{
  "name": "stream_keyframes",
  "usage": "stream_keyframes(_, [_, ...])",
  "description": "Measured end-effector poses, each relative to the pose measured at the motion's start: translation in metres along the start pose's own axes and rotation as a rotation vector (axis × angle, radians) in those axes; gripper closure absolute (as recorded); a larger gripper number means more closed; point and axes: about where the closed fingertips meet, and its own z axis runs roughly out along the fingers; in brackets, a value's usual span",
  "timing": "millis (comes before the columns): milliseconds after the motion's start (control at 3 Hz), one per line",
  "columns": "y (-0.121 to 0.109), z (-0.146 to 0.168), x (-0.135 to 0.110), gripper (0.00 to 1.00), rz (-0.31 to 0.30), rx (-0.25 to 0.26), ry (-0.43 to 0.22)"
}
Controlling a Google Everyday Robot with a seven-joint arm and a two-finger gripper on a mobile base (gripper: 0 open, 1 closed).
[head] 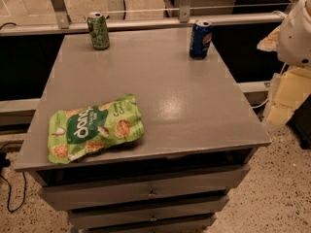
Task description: Move pepsi can near green rice chip bag
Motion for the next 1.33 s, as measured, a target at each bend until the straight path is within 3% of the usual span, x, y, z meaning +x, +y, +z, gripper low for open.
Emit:
stream_keyframes(667, [-0.013, 0.012, -0.005, 0.00, -0.019, 0.012, -0.036])
stream_keyframes(1333, [-0.120, 0.077, -0.019, 0.00, 0.062, 0.123, -0.149])
